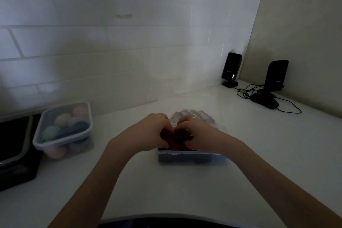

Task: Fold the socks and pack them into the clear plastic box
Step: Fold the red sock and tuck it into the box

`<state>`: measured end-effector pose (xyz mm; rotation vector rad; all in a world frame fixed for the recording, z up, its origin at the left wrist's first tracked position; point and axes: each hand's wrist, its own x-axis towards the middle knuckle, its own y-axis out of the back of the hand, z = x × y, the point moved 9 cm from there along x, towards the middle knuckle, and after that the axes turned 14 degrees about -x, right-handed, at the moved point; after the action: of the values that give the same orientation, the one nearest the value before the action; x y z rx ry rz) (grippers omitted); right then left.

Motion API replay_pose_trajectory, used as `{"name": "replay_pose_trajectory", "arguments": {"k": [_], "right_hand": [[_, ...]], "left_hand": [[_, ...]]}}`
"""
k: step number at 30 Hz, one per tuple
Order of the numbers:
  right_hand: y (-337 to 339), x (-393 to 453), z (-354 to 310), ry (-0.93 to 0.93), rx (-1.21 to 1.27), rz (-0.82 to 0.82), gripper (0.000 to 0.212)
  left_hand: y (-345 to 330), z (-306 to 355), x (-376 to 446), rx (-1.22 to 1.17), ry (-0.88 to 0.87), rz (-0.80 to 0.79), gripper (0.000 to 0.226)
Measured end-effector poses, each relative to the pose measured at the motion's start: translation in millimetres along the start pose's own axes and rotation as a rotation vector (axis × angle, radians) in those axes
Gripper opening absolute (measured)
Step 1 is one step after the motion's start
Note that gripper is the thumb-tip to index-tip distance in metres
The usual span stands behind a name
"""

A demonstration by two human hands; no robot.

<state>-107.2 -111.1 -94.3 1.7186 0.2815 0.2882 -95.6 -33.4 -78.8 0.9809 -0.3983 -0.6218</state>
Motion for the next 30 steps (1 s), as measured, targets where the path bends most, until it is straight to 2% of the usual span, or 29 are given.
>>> {"name": "replay_pose_trajectory", "arguments": {"k": [6, 9, 12, 18, 21, 24, 27, 30], "right_hand": [[-1, 3, -1, 0.004, -0.263, -0.031, 0.038], [7, 0, -3, 0.0, -0.429, -0.004, 0.045], [9, 0, -7, 0.02, -0.484, 0.028, 0.046], [-4, 6, 6, 0.006, -0.378, -0.156, 0.051], [-14, 10, 9, 0.004, -0.413, -0.222, 0.049], [-22, 14, 11, -0.006, -0.437, -0.281, 0.049], [-27, 19, 10, 0.031, -0.503, -0.283, 0.052], [-27, 21, 6, 0.09, -0.574, -0.226, 0.049]], "left_hand": [[-4, -9, 6, 0.221, 0.117, -0.05, 0.03], [-2, -4, 10, 0.376, 0.087, -0.006, 0.033], [-4, 3, 12, 0.483, 0.039, 0.022, 0.029], [-14, -16, 16, 0.437, 0.133, -0.122, 0.026], [-21, -23, 18, 0.37, 0.196, -0.219, 0.036], [-27, -23, 19, 0.299, 0.224, -0.248, 0.043], [-31, -22, 20, 0.225, 0.239, -0.284, 0.055], [-30, -21, 22, 0.252, 0.224, -0.276, 0.057]]}}
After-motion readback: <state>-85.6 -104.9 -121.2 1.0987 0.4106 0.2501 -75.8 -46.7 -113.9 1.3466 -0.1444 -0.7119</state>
